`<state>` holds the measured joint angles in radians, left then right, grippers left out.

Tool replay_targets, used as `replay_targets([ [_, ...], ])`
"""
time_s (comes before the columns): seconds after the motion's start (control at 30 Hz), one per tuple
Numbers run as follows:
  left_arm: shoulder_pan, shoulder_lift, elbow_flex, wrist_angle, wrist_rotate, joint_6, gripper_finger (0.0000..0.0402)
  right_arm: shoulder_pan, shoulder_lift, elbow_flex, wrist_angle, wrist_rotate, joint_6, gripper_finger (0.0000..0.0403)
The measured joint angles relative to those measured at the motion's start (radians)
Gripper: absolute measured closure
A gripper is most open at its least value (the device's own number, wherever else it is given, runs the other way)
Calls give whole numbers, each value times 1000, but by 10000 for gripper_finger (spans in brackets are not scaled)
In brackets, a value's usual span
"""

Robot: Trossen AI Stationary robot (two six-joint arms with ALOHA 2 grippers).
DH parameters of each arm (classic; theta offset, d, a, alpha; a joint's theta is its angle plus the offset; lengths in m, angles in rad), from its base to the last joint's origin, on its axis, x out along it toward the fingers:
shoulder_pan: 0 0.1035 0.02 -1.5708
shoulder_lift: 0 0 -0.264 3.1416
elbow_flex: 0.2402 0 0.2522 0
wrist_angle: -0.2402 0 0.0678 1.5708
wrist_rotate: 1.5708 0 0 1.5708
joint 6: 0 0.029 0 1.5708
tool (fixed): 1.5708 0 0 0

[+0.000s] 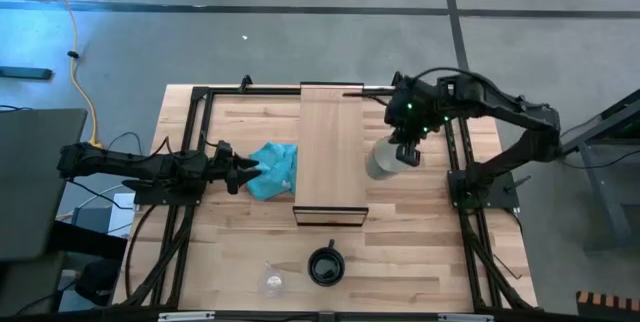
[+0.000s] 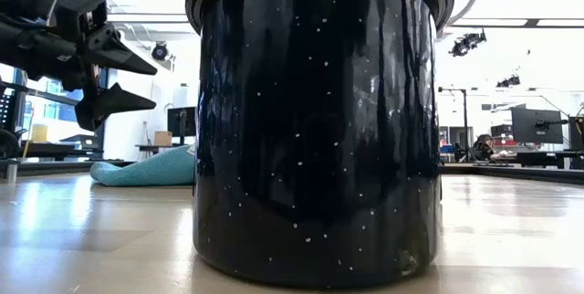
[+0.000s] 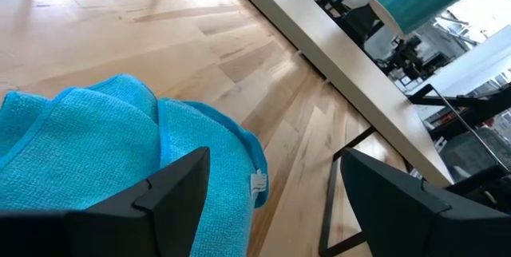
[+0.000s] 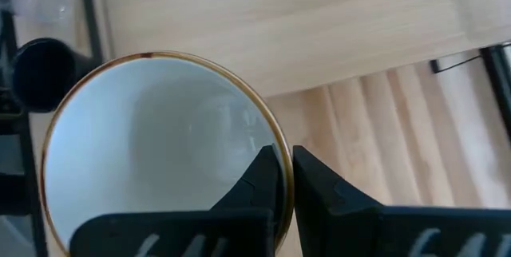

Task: Stack small to large cups/mugs on shelf
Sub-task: Put the blue mug on the shelf

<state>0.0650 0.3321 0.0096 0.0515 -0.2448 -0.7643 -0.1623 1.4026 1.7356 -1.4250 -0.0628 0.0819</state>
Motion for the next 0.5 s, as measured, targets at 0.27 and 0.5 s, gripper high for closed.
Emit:
replay_targets([
  [0.27,0,0,0,1,-10,0,131,-68,107,137,-15,-2,-117,403],
  [0.5,0,0,0,2,-12,0,131,-132,306,435,-132,-6,-240,403],
])
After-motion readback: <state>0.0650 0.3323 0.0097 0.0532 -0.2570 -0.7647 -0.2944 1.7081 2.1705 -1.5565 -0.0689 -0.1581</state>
